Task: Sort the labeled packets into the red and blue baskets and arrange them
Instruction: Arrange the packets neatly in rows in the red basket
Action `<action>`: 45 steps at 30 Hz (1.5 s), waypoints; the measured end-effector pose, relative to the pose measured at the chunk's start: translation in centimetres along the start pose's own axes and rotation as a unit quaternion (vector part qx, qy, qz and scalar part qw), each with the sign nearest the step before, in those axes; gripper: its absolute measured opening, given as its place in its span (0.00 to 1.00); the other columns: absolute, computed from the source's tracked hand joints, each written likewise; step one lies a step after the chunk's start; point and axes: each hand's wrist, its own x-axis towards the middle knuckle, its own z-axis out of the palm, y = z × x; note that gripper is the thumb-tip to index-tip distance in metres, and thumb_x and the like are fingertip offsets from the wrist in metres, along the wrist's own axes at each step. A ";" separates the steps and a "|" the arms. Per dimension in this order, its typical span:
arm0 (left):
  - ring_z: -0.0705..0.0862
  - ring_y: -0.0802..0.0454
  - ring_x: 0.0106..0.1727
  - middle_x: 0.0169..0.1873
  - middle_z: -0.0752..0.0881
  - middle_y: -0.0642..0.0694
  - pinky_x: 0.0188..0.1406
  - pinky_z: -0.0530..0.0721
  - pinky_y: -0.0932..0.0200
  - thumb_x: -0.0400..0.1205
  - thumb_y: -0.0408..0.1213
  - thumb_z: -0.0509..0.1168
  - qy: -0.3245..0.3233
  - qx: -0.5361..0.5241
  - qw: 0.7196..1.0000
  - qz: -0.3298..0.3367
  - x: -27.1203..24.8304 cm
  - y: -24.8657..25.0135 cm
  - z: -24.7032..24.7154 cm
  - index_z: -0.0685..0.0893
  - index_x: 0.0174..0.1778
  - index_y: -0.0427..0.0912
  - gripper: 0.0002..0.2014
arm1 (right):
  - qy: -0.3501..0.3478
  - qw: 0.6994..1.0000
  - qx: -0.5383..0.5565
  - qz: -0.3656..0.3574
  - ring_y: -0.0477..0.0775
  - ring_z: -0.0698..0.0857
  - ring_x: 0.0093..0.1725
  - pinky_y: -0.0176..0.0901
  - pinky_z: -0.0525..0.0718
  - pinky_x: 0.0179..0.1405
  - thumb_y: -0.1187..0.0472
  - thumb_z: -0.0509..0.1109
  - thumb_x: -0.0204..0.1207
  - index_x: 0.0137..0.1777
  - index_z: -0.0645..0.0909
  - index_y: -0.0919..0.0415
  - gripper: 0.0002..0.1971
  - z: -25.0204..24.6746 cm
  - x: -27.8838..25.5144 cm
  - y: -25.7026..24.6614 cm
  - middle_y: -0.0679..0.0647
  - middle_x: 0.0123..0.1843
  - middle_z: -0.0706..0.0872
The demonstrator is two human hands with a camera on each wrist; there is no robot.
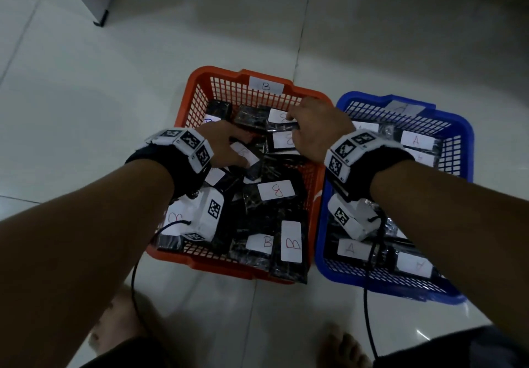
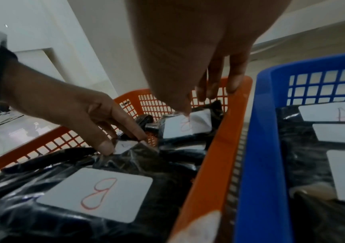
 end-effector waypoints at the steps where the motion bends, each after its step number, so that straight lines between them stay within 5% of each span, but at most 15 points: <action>1: 0.81 0.49 0.65 0.68 0.82 0.51 0.68 0.79 0.49 0.68 0.59 0.75 -0.027 0.004 1.000 0.004 -0.2 0.1 -0.3 0.80 0.71 0.53 0.34 | 0.015 1.000 -0.013 -0.010 0.60 0.78 0.66 0.50 0.78 0.59 0.58 0.66 0.78 0.70 0.77 0.55 0.20 0.0 -0.1 -0.2 0.57 0.67 0.80; 4: 0.81 0.51 0.65 0.66 0.83 0.56 0.68 0.78 0.47 0.53 0.69 0.72 -0.065 -0.003 0.998 0.017 -0.6 0.0 -0.4 0.80 0.70 0.59 0.46 | -0.019 0.999 -0.013 -0.047 0.59 0.77 0.67 0.51 0.77 0.62 0.51 0.70 0.77 0.72 0.76 0.52 0.23 0.5 -0.1 -0.9 0.55 0.67 0.79; 9: 0.80 0.47 0.64 0.64 0.84 0.53 0.67 0.79 0.48 0.55 0.73 0.70 -0.057 0.072 0.996 -0.006 -0.4 0.0 0.0 0.82 0.66 0.59 0.43 | -0.079 0.996 -0.006 -0.042 0.61 0.78 0.64 0.52 0.82 0.59 0.59 0.72 0.77 0.70 0.78 0.51 0.21 1.4 0.2 -1.3 0.57 0.64 0.79; 13: 0.84 0.47 0.54 0.51 0.88 0.48 0.57 0.84 0.51 0.65 0.59 0.78 -0.046 0.053 0.997 -0.022 -0.7 0.6 -0.1 0.89 0.53 0.49 0.25 | -0.101 0.994 0.028 -0.032 0.59 0.79 0.65 0.46 0.80 0.57 0.57 0.71 0.77 0.70 0.79 0.52 0.20 1.1 0.5 -0.9 0.56 0.66 0.79; 16: 0.83 0.46 0.55 0.55 0.85 0.46 0.58 0.84 0.50 0.62 0.54 0.82 -0.037 0.024 0.998 -0.038 -0.9 0.4 0.0 0.80 0.61 0.45 0.34 | -0.078 0.989 0.127 -0.007 0.55 0.82 0.61 0.41 0.79 0.54 0.58 0.67 0.78 0.65 0.83 0.54 0.16 0.5 0.3 -0.9 0.53 0.62 0.84; 19: 0.80 0.49 0.51 0.52 0.80 0.49 0.51 0.82 0.55 0.57 0.54 0.84 0.009 0.003 1.000 -0.022 -1.0 -0.3 -0.2 0.69 0.57 0.51 0.39 | -0.010 0.967 0.252 0.045 0.50 0.85 0.52 0.44 0.84 0.53 0.53 0.66 0.80 0.56 0.87 0.53 0.11 0.1 0.5 -1.7 0.48 0.51 0.88; 26: 0.78 0.49 0.50 0.52 0.79 0.48 0.43 0.76 0.57 0.55 0.45 0.86 0.108 -0.040 0.993 0.038 -2.5 -1.0 -0.4 0.72 0.58 0.46 0.40 | -0.140 0.958 0.238 0.074 0.49 0.83 0.55 0.42 0.81 0.53 0.33 0.65 0.76 0.66 0.82 0.49 0.26 0.0 1.7 -3.8 0.47 0.57 0.84; 30: 0.76 0.48 0.54 0.59 0.74 0.46 0.52 0.81 0.54 0.52 0.43 0.87 0.150 -0.059 0.985 0.059 -2.2 -0.8 -0.4 0.73 0.59 0.47 0.41 | -0.169 0.953 0.247 0.051 0.45 0.83 0.46 0.38 0.81 0.43 0.37 0.65 0.79 0.60 0.84 0.48 0.19 0.0 1.5 -4.4 0.47 0.53 0.86; 33: 0.75 0.45 0.61 0.64 0.73 0.44 0.62 0.80 0.49 0.54 0.45 0.86 0.184 -0.054 0.980 0.058 -2.0 -0.5 -0.1 0.73 0.67 0.49 0.45 | -0.116 0.929 0.342 0.086 0.49 0.85 0.46 0.43 0.85 0.46 0.47 0.71 0.78 0.53 0.83 0.51 0.10 0.3 1.5 -3.8 0.50 0.49 0.86; 37: 0.72 0.39 0.70 0.70 0.72 0.40 0.68 0.72 0.41 0.64 0.49 0.79 0.355 0.000 0.935 0.011 -2.3 -1.4 -0.5 0.69 0.76 0.49 0.43 | 0.055 0.907 0.399 0.124 0.41 0.80 0.38 0.21 0.74 0.33 0.57 0.72 0.78 0.53 0.82 0.55 0.07 -0.2 1.5 -2.4 0.47 0.42 0.83; 39: 0.71 0.39 0.71 0.72 0.71 0.39 0.67 0.72 0.41 0.71 0.47 0.74 0.419 -0.004 0.907 -0.042 -2.5 -2.1 -0.5 0.67 0.77 0.45 0.39 | 0.070 0.912 0.385 0.120 0.37 0.79 0.39 0.16 0.71 0.29 0.59 0.73 0.77 0.56 0.82 0.54 0.09 -0.7 1.9 -2.6 0.45 0.44 0.83; 42: 0.73 0.37 0.73 0.74 0.71 0.37 0.69 0.74 0.44 0.79 0.43 0.68 0.357 -0.128 0.911 -0.160 -2.0 -3.1 -0.3 0.59 0.82 0.39 0.37 | 0.041 0.919 0.382 0.086 0.47 0.85 0.49 0.33 0.83 0.47 0.61 0.76 0.74 0.58 0.82 0.54 0.14 -0.4 3.1 -3.6 0.48 0.52 0.86; 45: 0.81 0.35 0.63 0.64 0.82 0.34 0.55 0.77 0.53 0.84 0.42 0.61 0.286 -0.180 0.914 -0.226 -1.4 -4.0 0.5 0.72 0.73 0.36 0.23 | 0.005 0.932 0.358 0.061 0.48 0.85 0.49 0.39 0.83 0.46 0.62 0.76 0.73 0.59 0.81 0.53 0.15 0.1 4.5 -5.0 0.48 0.53 0.86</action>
